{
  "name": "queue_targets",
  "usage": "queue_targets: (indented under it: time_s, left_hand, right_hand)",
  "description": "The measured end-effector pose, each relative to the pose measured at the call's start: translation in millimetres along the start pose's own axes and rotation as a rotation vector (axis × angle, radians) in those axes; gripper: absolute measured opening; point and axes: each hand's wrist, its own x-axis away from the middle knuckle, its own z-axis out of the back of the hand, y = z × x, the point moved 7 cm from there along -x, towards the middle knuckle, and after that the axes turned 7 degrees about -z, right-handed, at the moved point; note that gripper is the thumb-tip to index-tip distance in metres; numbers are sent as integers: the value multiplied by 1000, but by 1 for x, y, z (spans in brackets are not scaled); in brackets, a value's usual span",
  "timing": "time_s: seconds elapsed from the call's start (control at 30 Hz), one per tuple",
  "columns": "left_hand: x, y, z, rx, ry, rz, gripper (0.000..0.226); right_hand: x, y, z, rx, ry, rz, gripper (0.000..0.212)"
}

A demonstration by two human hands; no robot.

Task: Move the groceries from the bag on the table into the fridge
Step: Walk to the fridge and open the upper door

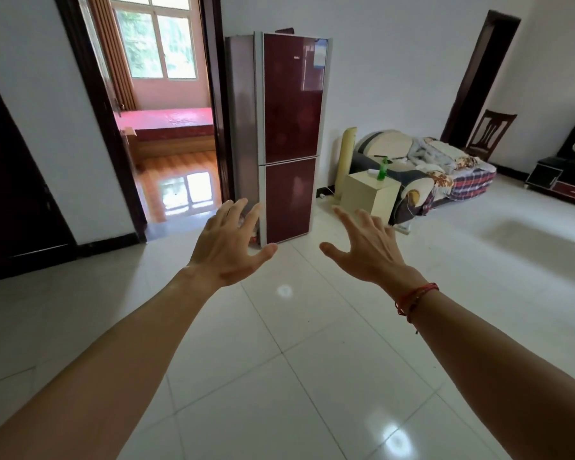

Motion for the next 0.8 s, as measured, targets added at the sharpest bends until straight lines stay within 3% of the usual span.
queue_targets:
  time_s: [0.8]
  left_hand:
    - [-349, -234, -167, 2, -2, -29, 94]
  right_hand:
    - [-415, -37, -136, 50, 13, -25, 81]
